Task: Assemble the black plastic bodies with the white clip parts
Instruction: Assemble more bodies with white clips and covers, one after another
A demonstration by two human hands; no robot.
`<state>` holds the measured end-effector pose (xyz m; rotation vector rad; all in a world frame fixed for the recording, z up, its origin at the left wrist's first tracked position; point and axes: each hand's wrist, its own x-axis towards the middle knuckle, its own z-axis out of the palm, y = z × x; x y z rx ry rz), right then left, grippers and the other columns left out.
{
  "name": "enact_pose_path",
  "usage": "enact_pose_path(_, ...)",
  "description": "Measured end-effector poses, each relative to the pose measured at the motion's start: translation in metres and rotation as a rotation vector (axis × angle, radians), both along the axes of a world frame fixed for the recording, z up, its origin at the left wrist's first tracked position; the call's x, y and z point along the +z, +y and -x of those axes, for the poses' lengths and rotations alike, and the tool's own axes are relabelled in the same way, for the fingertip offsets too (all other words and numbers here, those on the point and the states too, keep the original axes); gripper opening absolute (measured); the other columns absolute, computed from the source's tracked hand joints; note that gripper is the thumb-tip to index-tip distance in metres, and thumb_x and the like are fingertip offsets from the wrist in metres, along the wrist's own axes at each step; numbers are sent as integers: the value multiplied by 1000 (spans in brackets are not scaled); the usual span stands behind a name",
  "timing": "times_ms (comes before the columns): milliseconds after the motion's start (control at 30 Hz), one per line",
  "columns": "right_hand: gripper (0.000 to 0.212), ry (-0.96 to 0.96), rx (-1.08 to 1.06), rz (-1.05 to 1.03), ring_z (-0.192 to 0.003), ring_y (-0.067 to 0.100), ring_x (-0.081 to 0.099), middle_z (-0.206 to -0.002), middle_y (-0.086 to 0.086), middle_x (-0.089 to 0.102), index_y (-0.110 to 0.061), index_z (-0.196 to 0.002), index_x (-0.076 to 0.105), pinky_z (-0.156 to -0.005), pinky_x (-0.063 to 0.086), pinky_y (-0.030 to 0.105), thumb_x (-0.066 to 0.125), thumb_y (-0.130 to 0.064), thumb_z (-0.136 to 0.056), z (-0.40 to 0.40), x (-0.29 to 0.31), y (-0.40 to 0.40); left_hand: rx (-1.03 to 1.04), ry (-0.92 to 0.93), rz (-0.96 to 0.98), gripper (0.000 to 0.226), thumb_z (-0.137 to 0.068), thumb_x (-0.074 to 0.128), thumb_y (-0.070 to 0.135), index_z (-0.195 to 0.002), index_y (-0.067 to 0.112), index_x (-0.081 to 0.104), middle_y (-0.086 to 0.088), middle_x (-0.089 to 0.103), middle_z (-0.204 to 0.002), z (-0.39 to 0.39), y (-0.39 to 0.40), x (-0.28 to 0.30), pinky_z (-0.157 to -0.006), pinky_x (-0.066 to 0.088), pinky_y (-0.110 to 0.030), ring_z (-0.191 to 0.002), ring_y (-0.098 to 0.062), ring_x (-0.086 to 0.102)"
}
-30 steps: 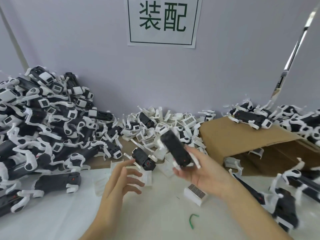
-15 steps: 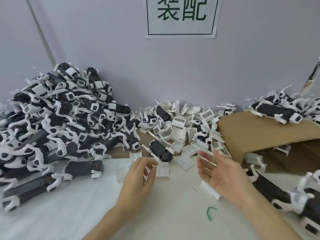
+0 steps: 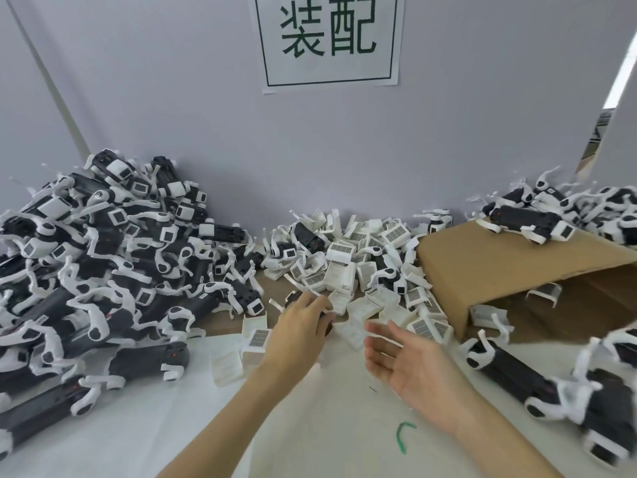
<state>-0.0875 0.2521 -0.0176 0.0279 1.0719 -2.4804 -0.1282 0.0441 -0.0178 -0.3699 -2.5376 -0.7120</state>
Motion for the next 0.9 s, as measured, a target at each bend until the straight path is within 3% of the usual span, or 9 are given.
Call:
enact_pose_path(100,30,22,-6,-48,-78,26,71,-94,19,69,2,-108,77,-73,63,36,63,-21,-96,-3,2,-3,-48,23,-278,10,-105,65,10,-105,12,75,4,71,-101,-10,-6,5,-79,51,-22,-87,-7,66)
enact_pose_path(167,34,47,-9,-74,-79,28,71,-95,21,70,5,-114,73,-73,63,37,62,-21,-95,-4,2,-6,-78,-22,-497,12,-106,62,12,-105,17,74,4,74,-98,-23,-12,11,-76,50,-15,-88,-5,69)
enact_pose_path(267,46,96,-18,-200,-75,32,70,-98,29,70,11,-125,61,-67,61,39,55,-28,-100,-6,4,-11,-246,-141,-989,20,-109,55,20,-108,8,71,-8,75,-96,-44,-21,23,-77,53,-22,-88,-16,71)
enact_pose_path(367,62,161,55,-475,-55,31,64,-97,33,72,-2,-126,49,-52,51,33,45,-58,-102,-13,7,-15,-367,-275,-1318,24,-104,54,24,-104,5,68,-12,65,-96,-66,-25,29,-76,46,-30,-84,-17,62)
enact_pose_path(500,72,95,286,-454,-71,36,73,-110,33,72,-27,-134,57,-48,50,29,40,-82,-91,-26,8,-25,-438,-370,-1371,21,-104,53,27,-94,15,68,-7,64,-92,-87,-28,21,-69,48,-28,-78,-16,61)
enact_pose_path(567,67,41,304,-337,-75,35,73,-108,31,71,-20,-121,76,-48,50,28,53,-76,-91,-29,9,-29,-481,-392,-1315,21,-105,55,30,-94,14,63,-5,62,-89,-89,-29,18,-65,47,-27,-76,-17,58)
enact_pose_path(633,53,15,230,-274,-67,29,68,-102,28,70,-14,-105,83,-49,50,27,71,-62,-86,-28,10,-32,-421,-327,-1158,25,-104,54,39,-100,16,64,-5,61,-94,-88,-31,12,-74,45,-35,-84,-21,57)
enact_pose_path(767,34,58,-9,-192,-77,30,71,-109,21,75,-11,-97,84,-61,57,28,84,-40,-80,-20,6,-30,-269,-296,-1010,52,-97,47,72,-138,42,59,12,63,-143,-86,-27,-5,-120,36,-44,-139,-11,55)
enact_pose_path(900,41,144,-161,-258,-94,29,75,-118,17,76,-9,-110,79,-80,56,32,78,-42,-86,-20,5,-29,-297,-407,-1079,56,-88,58,74,-140,52,54,8,70,-137,-89,-17,-17,-111,47,-38,-129,-13,65)
